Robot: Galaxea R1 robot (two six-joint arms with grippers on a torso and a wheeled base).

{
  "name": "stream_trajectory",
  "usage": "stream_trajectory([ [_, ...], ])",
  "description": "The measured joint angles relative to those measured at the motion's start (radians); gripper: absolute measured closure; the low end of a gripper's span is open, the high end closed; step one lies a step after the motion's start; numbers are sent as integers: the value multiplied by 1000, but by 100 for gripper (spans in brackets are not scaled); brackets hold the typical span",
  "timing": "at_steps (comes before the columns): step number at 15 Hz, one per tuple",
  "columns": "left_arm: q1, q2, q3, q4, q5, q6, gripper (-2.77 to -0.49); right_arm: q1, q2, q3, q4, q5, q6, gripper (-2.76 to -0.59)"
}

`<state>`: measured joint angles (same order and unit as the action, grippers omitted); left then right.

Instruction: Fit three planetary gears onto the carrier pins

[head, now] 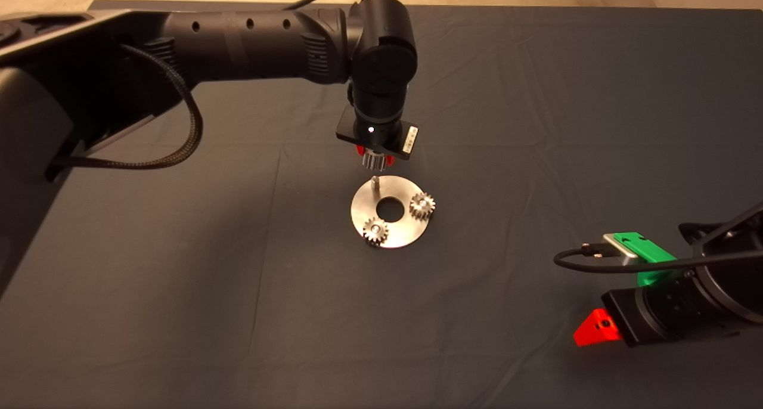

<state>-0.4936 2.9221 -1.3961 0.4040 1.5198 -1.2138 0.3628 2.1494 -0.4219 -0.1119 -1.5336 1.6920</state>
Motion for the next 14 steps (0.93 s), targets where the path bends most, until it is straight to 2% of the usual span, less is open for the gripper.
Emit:
stream_trajectory([
  [2,0,-19,54,8,-1,-46,-90,0,0,0,0,0,0,-247],
  [4,-1,-48,131,35,0,-108,-90,-8,-4,0,0,-1,0,-247],
  [6,0,-64,169,62,6,-138,-90,-11,-5,0,0,0,-4,-247],
  [14,0,-78,218,176,6,-181,-90,-11,-17,0,0,0,-12,-247],
])
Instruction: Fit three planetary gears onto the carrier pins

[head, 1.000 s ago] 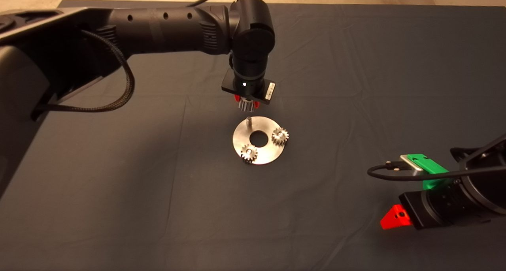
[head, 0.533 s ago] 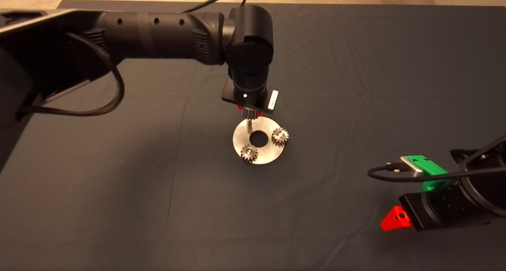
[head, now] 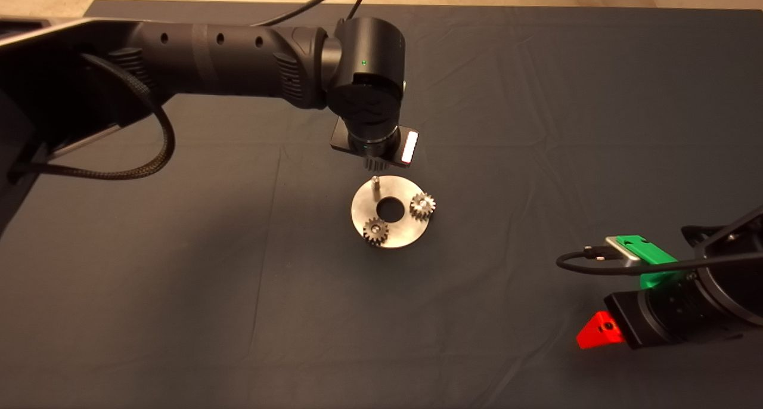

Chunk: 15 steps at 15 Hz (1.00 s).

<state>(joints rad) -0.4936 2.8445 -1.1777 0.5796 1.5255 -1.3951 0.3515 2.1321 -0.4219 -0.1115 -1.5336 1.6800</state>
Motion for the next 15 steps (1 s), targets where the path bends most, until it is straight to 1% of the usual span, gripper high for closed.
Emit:
stream_trajectory([
  [2,6,-2,14,29,-1,-7,-90,0,-5,0,0,1,-4,-247],
  [4,24,-2,22,68,0,-11,-90,0,-9,0,0,0,-7,-247],
  [6,43,-3,22,96,0,-15,-90,0,-12,0,0,0,-8,-247],
  [8,61,-3,26,135,0,-19,-90,0,-14,0,0,0,-9,-247],
  [10,79,-3,28,159,0,-22,-90,0,-16,0,0,1,-15,-247],
  [11,83,-3,28,168,0,-23,-90,0,-16,0,0,0,-16,-247],
  [13,84,-7,33,193,0,-27,-90,0,-16,0,0,0,-19,-247],
  [15,84,-8,45,212,1,-38,-90,-1,-16,0,0,0,-23,-247],
])
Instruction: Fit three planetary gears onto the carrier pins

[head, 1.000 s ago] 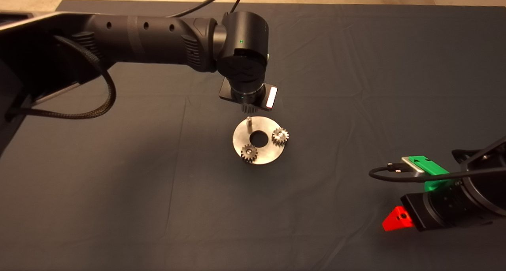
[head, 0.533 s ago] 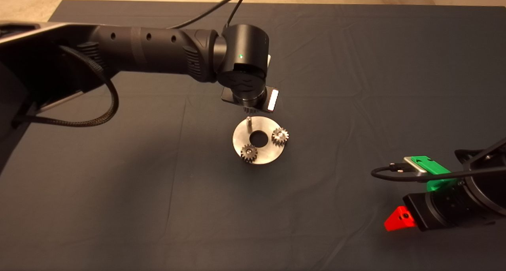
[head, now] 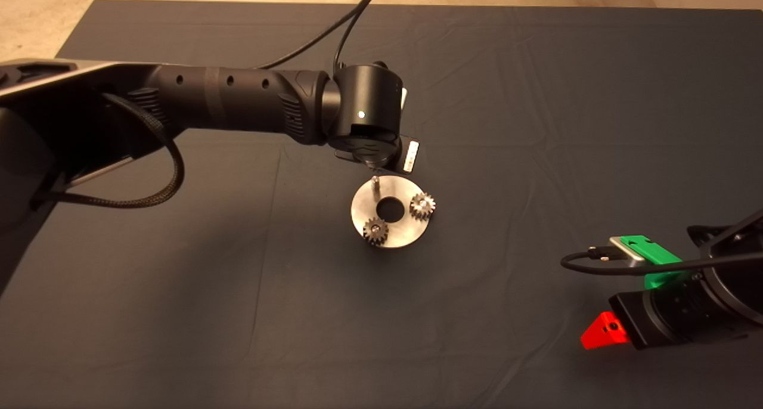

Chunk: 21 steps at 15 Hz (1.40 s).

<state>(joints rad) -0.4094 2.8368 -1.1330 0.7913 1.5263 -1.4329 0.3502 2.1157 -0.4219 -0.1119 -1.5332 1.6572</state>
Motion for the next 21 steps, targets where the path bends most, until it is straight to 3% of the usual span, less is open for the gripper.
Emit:
stream_trajectory([
  [3,2,-4,20,14,-1,-11,-89,-4,0,0,0,0,-3,-247],
  [7,6,-50,83,43,0,-53,-89,-4,-2,0,0,0,-4,-247],
  [12,41,-78,151,72,-1,-94,-89,-4,-2,0,0,0,-4,-247],
  [17,44,-86,157,105,0,-108,-89,-4,-2,0,0,0,-7,-247],
  [21,80,-83,159,140,0,-108,-89,-4,-2,0,0,0,-7,-247],
])
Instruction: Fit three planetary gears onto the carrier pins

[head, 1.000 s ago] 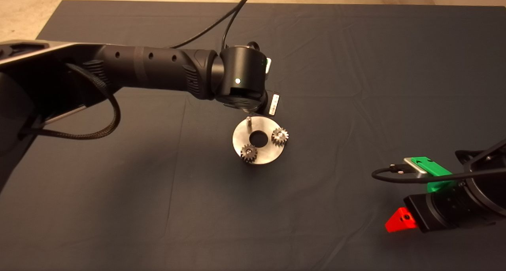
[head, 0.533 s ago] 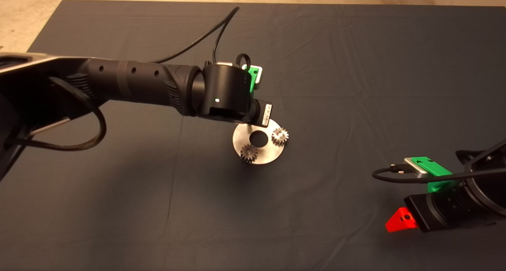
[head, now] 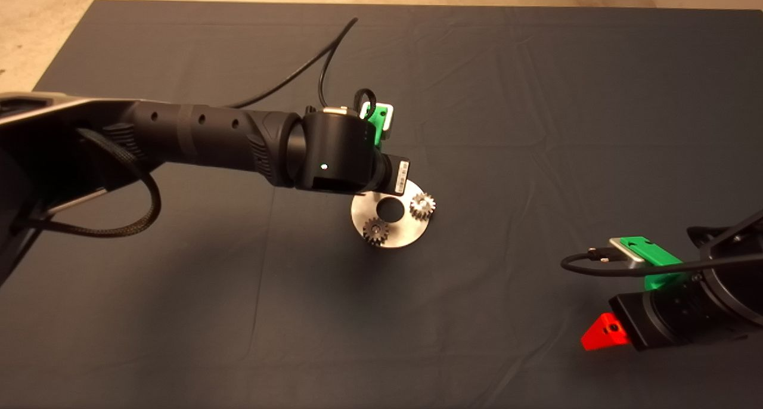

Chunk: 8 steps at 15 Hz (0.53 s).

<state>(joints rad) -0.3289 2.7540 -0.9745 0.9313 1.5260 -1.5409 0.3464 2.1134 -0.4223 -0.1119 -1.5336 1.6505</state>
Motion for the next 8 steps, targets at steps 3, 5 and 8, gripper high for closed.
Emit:
stream_trajectory([
  [3,20,0,0,46,0,1,-89,0,0,0,0,0,0,-247],
  [5,32,0,0,69,0,8,-89,0,0,0,0,0,0,-247],
  [8,43,-1,0,81,0,14,-89,0,0,0,0,0,0,-247],
])
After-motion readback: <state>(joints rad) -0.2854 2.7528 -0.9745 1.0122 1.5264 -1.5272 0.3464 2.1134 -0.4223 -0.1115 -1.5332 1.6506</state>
